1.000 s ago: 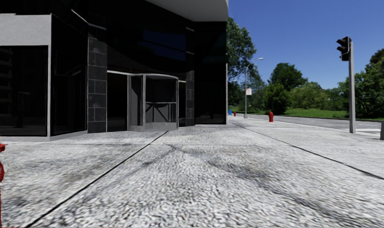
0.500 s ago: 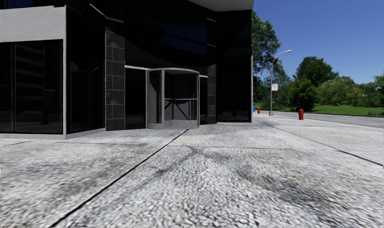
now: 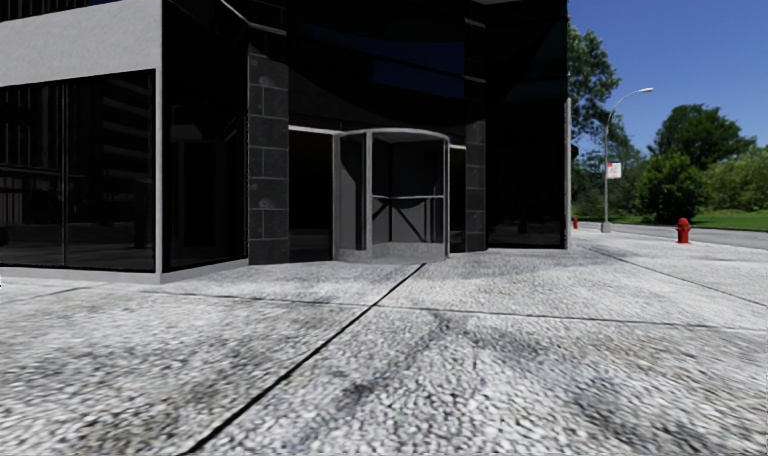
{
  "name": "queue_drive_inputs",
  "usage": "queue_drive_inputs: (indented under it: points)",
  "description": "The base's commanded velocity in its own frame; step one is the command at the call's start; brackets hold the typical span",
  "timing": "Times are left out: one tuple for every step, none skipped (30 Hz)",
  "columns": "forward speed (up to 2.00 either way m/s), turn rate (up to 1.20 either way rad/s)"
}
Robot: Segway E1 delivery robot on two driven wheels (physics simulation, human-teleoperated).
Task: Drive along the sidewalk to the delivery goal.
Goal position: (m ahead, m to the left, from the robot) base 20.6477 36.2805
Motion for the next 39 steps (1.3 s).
queue_drive_inputs:
  points:
    - [1.48,0.38]
    - [1.48,0.38]
    - [1.48,0.38]
    - [1.48,0.38]
    - [1.48,0.38]
    - [1.48,0.38]
    - [1.50,0.38]
    - [1.52,0.38]
    - [1.52,0.38]
    - [1.53,0.39]
    - [1.53,0.43]
    - [1.53,0.43]
    - [1.54,0.46]
    - [1.55,0.50]
    - [1.57,0.51]
    - [1.57,0.51]
    - [1.61,0.52]
    - [1.66,0.53]
    - [1.71,0.54]
    - [1.71,0.54]
    - [1.75,0.55]
    - [1.79,0.57]
    - [1.82,0.60]
    - [1.82,0.60]
    - [1.87,0.63]
    - [1.90,0.65]
    - [1.92,0.66]
    - [1.92,0.66]
    - [1.92,0.67]
    - [1.92,0.68]
    - [1.92,0.68]
    - [1.92,0.68]
    - [1.92,0.69]
    - [1.92,0.74]
    - [1.92,0.83]
    - [1.92,0.83]
    - [1.92,0.90]
    - [1.92,0.94]
    - [1.92,0.94]
